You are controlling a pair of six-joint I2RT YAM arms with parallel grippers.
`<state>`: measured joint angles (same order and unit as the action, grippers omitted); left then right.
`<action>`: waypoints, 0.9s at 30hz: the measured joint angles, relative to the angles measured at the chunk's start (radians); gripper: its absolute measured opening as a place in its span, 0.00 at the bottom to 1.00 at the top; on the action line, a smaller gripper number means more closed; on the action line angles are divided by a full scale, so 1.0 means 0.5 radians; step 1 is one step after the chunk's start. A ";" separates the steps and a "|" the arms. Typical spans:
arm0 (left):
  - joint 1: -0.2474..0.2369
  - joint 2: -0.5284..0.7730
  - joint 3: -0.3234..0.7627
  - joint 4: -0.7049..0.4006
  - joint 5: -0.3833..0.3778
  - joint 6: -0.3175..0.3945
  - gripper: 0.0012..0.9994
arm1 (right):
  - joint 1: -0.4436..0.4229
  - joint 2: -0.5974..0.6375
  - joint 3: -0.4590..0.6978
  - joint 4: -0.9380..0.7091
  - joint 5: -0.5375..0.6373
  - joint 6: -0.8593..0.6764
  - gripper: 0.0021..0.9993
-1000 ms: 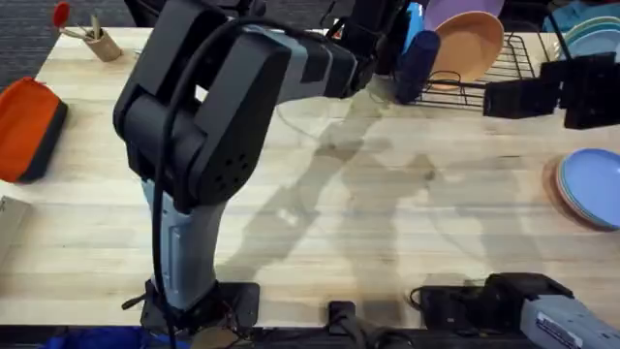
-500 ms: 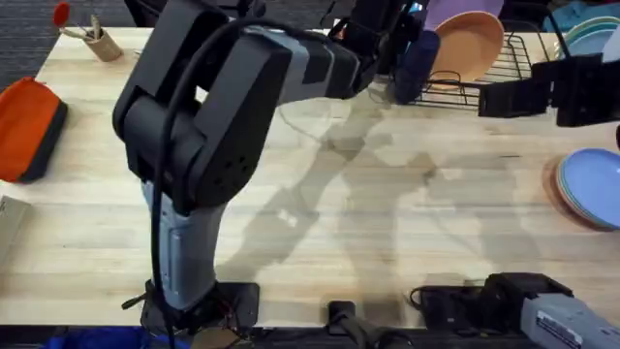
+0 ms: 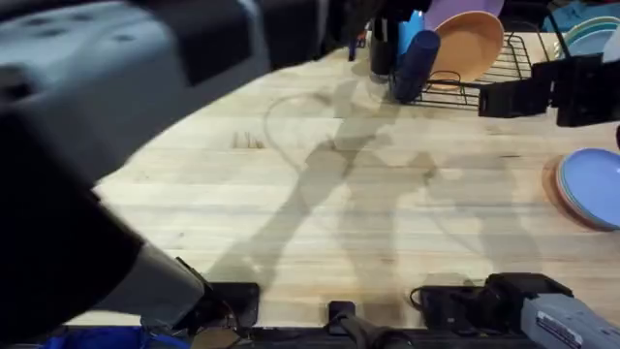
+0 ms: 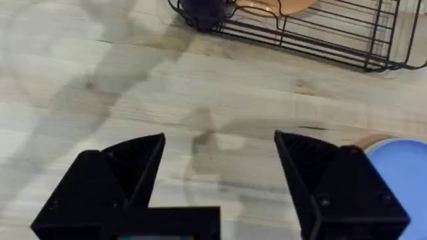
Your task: Pick up the spoon on the table one by one and put them onto the rack
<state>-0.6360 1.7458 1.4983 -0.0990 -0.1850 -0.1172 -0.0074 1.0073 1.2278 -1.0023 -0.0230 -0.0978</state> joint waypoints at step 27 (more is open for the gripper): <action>0.413 -1.000 0.001 -1.960 -0.322 0.049 0.99 | 0.000 -0.221 0.000 -0.016 0.000 0.000 1.00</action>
<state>-0.4293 1.2459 1.4986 -1.0791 -0.3462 -0.0930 -0.0074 0.8967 1.2278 -1.0103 -0.0231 -0.0978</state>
